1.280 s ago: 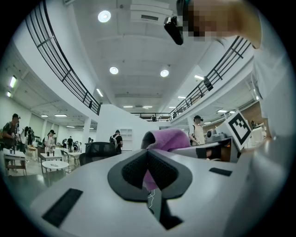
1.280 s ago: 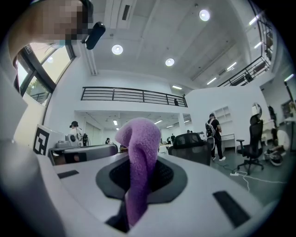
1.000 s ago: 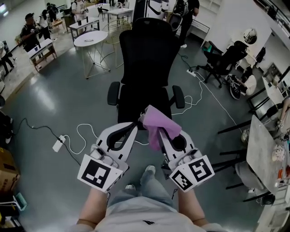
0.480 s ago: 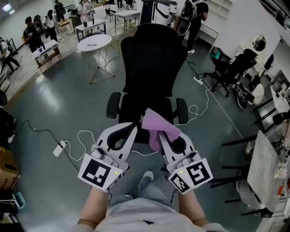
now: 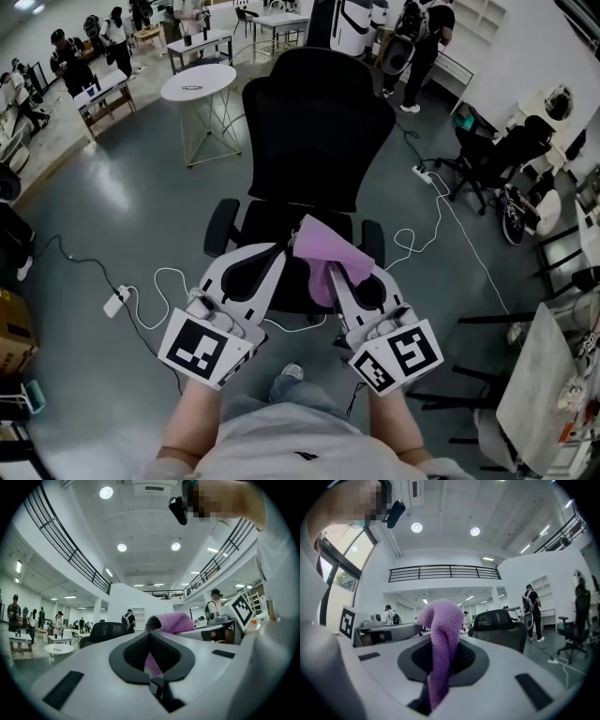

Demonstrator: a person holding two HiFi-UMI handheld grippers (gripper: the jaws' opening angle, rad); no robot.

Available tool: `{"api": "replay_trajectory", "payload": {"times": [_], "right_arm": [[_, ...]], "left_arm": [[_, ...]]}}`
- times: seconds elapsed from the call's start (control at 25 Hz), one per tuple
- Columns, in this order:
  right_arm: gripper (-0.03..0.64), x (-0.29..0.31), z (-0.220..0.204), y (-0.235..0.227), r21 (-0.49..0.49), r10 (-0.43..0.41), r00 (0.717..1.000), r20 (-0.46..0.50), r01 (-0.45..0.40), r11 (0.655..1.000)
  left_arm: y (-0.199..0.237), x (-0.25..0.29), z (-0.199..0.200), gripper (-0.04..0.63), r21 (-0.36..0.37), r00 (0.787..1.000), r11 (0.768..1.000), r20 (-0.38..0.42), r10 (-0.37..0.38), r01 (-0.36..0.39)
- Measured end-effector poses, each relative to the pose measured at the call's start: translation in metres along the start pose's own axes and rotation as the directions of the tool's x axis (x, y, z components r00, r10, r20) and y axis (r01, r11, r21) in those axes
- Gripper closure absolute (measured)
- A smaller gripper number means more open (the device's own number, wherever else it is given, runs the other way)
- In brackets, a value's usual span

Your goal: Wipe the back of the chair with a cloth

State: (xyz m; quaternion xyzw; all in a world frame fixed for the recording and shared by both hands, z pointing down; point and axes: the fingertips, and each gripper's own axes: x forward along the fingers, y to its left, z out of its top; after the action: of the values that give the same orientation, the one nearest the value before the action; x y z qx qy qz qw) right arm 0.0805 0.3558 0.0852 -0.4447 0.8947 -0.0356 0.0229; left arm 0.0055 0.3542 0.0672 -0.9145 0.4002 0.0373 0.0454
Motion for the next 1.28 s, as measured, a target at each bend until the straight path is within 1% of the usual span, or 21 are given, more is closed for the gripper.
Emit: {"api": "replay_trajectory", "payload": {"times": [0.2,0.36,0.48,0.64,0.88,1.08,1.28], "right_arm": [[0.568,0.008,-0.007,-0.031,0.023,0.027,1.000,-0.005,-0.027,0.999],[0.568,0.018,-0.013,-0.044,0.039,0.040,0.999,-0.003,-0.040,0.998],[0.568,0.026,-0.019,-0.055,0.054,0.036,0.999,-0.013,-0.035,0.998],[0.568,0.041,-0.021,-0.066,0.057,0.004,1.000,-0.013,-0.004,0.998],[0.568,0.075,-0.020,-0.076,0.045,-0.042,0.999,-0.008,0.042,0.998],[0.568,0.113,-0.017,-0.082,0.046,-0.089,0.996,-0.007,0.089,0.995],[0.568,0.154,-0.016,-0.088,0.054,-0.149,0.989,-0.011,0.150,0.987]], "left_arm": [[0.001,0.027,-0.008,0.583,0.006,0.999,1.000,-0.016,0.031,-0.031],[0.005,0.046,-0.018,0.583,-0.002,0.999,1.000,-0.036,0.028,-0.028],[0.011,0.058,-0.025,0.583,-0.007,0.999,1.000,-0.047,0.021,-0.021],[0.026,0.068,-0.032,0.583,-0.012,0.999,1.000,-0.052,0.004,-0.004],[0.063,0.083,-0.039,0.583,-0.030,0.999,0.999,-0.043,-0.031,0.030],[0.100,0.101,-0.042,0.583,-0.038,0.995,0.996,-0.044,-0.085,0.083],[0.139,0.119,-0.047,0.583,-0.049,0.987,0.988,-0.051,-0.150,0.148]]}}
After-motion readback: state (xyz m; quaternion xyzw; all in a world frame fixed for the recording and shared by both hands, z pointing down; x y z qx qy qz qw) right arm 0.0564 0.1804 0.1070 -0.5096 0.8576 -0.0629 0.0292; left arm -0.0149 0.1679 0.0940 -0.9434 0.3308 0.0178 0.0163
